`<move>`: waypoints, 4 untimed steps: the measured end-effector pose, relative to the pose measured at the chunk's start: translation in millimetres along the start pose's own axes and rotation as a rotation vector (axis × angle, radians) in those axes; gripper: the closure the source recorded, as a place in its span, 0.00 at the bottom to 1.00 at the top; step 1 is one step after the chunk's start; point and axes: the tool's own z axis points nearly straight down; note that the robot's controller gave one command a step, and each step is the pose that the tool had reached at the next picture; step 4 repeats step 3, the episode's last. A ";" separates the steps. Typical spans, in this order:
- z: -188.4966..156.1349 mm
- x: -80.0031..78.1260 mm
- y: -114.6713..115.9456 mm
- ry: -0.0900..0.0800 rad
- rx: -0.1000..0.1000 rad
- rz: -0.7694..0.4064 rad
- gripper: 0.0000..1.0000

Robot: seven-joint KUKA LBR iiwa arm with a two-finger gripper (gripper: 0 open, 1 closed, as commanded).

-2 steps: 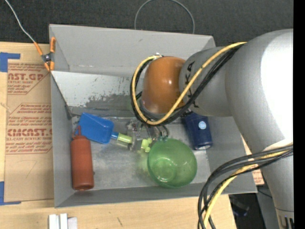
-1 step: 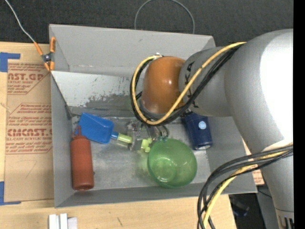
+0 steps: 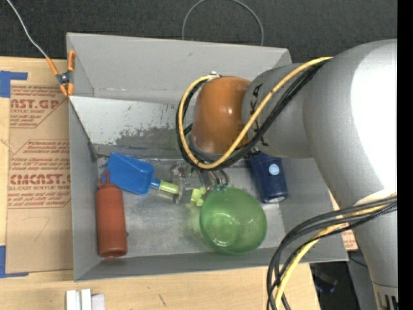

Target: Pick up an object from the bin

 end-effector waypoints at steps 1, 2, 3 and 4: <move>0.0 0.0 0.0 0.000 0.000 0.000 1.00; 0.0 0.0 0.0 0.000 0.000 0.000 1.00; 0.0 0.0 0.0 0.000 0.000 0.000 1.00; 0.0 0.0 0.0 0.000 0.000 0.000 1.00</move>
Offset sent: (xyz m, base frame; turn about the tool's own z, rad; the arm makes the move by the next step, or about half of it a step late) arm 0.0000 0.0000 0.0000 0.0000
